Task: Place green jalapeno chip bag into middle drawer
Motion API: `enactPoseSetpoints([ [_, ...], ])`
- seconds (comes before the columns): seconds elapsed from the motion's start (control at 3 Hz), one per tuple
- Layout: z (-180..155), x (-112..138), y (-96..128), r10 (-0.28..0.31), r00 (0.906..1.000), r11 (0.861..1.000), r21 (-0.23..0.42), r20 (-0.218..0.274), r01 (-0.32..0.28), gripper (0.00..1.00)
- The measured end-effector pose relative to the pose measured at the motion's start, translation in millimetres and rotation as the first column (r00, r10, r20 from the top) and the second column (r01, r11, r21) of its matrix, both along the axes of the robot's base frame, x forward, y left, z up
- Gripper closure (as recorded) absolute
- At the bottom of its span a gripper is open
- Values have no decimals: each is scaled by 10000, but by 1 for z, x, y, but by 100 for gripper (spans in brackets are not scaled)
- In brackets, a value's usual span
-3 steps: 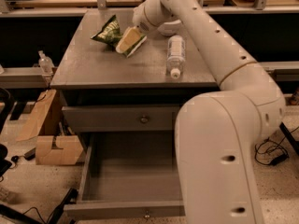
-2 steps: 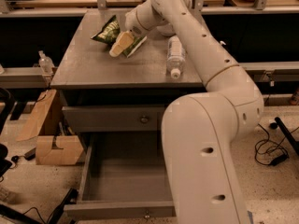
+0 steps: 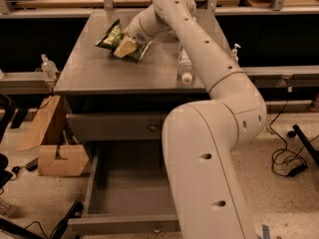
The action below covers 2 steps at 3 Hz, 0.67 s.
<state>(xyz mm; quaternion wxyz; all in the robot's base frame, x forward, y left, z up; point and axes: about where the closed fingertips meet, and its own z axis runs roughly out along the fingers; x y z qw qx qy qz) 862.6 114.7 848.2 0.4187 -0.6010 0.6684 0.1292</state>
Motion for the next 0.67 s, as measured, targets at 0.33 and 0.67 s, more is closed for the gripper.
enactPoseSetpoints([
  [0.33,-5,0,4,55,10000,10000,-16,-65,-55,71],
  [0.67,-8,-1,7,86,9999,10000,-25,-105,-87,94],
])
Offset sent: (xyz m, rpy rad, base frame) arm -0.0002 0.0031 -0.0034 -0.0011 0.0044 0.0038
